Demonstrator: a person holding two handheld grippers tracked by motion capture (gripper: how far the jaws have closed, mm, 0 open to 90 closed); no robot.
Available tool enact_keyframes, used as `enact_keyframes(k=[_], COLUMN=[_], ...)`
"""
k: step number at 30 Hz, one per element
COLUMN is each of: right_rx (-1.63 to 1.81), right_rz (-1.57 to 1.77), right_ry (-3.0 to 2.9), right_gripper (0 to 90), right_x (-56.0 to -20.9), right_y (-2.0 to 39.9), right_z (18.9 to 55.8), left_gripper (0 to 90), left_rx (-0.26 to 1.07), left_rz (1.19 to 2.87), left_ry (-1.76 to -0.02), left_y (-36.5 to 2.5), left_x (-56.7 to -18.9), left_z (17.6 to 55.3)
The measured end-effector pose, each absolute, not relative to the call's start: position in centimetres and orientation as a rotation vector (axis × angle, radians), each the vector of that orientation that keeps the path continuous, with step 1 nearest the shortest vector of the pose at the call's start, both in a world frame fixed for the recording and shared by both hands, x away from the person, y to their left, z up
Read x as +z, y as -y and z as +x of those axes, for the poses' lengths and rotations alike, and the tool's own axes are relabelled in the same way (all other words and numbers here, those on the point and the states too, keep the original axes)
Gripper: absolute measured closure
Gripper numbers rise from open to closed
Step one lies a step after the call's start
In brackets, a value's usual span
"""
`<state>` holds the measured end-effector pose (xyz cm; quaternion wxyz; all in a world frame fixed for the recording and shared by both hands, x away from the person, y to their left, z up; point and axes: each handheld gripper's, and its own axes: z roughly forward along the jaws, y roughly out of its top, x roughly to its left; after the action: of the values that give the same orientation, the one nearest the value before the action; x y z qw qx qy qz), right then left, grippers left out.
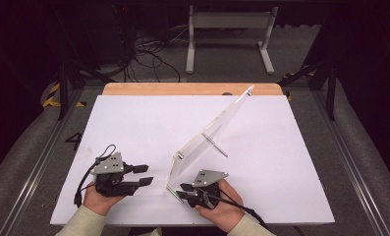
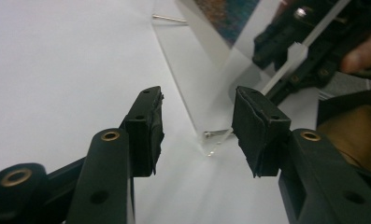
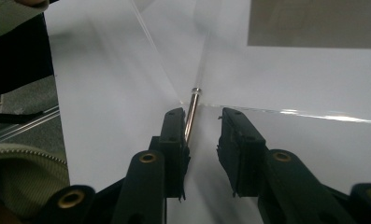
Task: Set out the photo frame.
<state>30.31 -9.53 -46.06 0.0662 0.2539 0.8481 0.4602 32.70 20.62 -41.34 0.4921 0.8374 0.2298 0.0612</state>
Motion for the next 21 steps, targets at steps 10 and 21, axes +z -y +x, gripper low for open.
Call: enact_keyframes(k=[10, 21], right_rx=[1.342, 1.220], right_rz=[0.798, 0.759], right_ry=[-2.572, -2.623], right_gripper=[72.1, 82.1], right_x=[-46.5, -46.6], right_y=[7.8, 6.7], right_z=[30.5, 30.5], left_gripper=[52.9, 52.9], left_rx=[0.187, 0.193], left_rz=[2.022, 2.020], left_ry=[-0.584, -0.586], left_y=[-20.8, -20.8], left_x=[-41.6, -41.6], left_z=[33.0, 33.1])
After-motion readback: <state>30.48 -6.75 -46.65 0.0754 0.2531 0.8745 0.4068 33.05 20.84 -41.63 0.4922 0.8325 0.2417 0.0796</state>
